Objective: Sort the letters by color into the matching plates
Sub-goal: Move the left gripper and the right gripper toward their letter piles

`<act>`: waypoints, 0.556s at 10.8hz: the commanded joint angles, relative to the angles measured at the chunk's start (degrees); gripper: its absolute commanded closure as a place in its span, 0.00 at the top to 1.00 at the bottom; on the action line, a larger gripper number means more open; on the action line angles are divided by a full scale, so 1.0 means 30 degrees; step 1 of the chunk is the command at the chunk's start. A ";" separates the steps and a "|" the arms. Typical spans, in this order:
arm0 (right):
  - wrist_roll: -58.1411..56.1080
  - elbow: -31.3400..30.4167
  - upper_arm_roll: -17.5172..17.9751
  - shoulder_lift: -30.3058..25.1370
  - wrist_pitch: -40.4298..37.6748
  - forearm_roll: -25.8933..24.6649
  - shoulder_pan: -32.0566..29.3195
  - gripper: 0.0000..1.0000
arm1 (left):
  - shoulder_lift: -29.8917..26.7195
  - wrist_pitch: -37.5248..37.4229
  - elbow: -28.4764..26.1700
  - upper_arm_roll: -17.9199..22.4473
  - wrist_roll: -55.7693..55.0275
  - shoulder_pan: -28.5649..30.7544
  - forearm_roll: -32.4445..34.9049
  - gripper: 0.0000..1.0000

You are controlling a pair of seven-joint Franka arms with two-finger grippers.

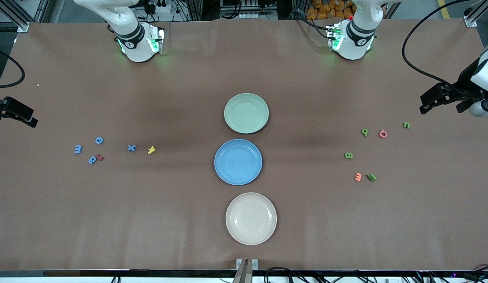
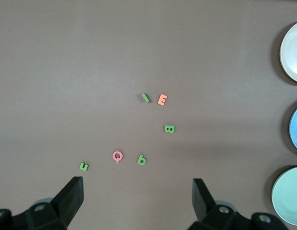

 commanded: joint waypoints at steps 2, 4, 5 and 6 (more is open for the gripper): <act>0.0415 -0.0171 0.0053 -0.0119 -0.0189 -0.0156 0.0084 1.00 | -0.0377 0.0119 -0.0263 -0.0162 -0.0254 0.0141 0.0024 1.00; 0.0415 -0.0229 0.0053 -0.0090 -0.0218 -0.0156 0.0114 1.00 | -0.0348 0.0119 -0.0321 -0.0133 -0.0284 0.0170 -0.0034 1.00; 0.0415 -0.0258 0.0053 -0.0031 -0.0131 -0.0156 0.0114 1.00 | -0.0203 0.0177 -0.0437 -0.0133 -0.0255 0.0199 -0.0267 1.00; 0.0415 -0.0317 0.0053 -0.0002 -0.0101 -0.0127 0.0114 1.00 | 0.0030 0.0178 -0.0583 -0.0133 -0.0313 0.0112 -0.0269 1.00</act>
